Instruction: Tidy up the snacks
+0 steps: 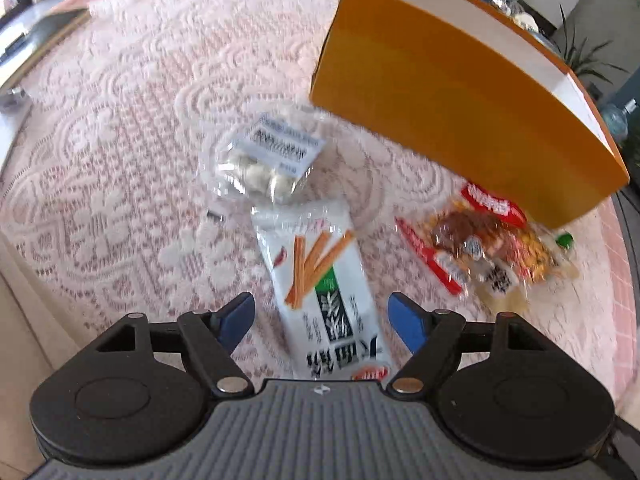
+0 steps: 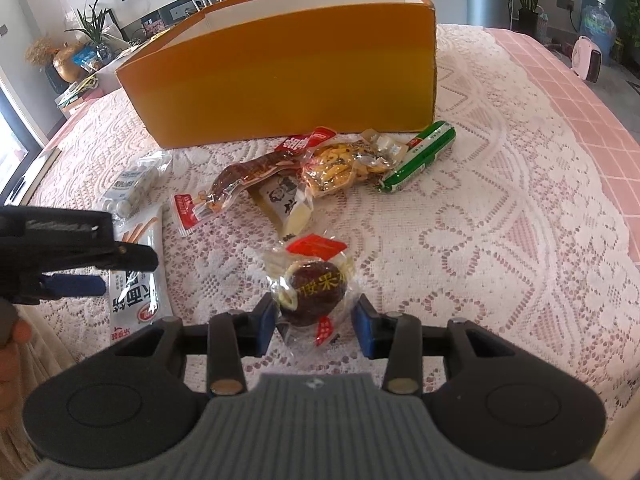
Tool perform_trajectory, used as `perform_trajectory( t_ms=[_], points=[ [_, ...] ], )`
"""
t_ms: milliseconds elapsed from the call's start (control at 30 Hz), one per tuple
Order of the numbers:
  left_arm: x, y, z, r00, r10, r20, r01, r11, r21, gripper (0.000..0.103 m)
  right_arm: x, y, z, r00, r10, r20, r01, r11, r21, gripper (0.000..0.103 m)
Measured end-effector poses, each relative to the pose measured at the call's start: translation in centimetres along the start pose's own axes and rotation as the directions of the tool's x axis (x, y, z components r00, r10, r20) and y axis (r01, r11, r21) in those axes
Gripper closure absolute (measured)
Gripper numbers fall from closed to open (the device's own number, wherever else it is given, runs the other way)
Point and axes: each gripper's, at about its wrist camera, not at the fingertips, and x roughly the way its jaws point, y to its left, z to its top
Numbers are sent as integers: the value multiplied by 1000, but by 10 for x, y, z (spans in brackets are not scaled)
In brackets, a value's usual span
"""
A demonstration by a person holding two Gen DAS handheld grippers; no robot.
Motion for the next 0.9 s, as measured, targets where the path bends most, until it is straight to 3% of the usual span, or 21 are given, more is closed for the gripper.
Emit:
perform_trajectory(
  t_ms=[133,233,333,533,900],
  points=[
    [8,-13,-4,999,44,22,-45,998,37,12,1,3,0,1000,-11,3,11,1000,-21,61],
    [15,-29,-12,995,89,49,-95,984,150,12,1,5,-1,1000,-21,7,21,999,-40,61],
    [16,-35,-20,992,90,92,-111,959,261,23,1,5,-1,1000,-21,10,21,999,-42,61],
    [10,-29,-21,994,62,94,-83,965,249,35,1,5,-1,1000,-19,15,20,999,-39,62],
    [-25,-11,-29,991,-63,114,37,977,212,40,-13,4,1,999,-19,45,20,1000,-12,64]
  ],
)
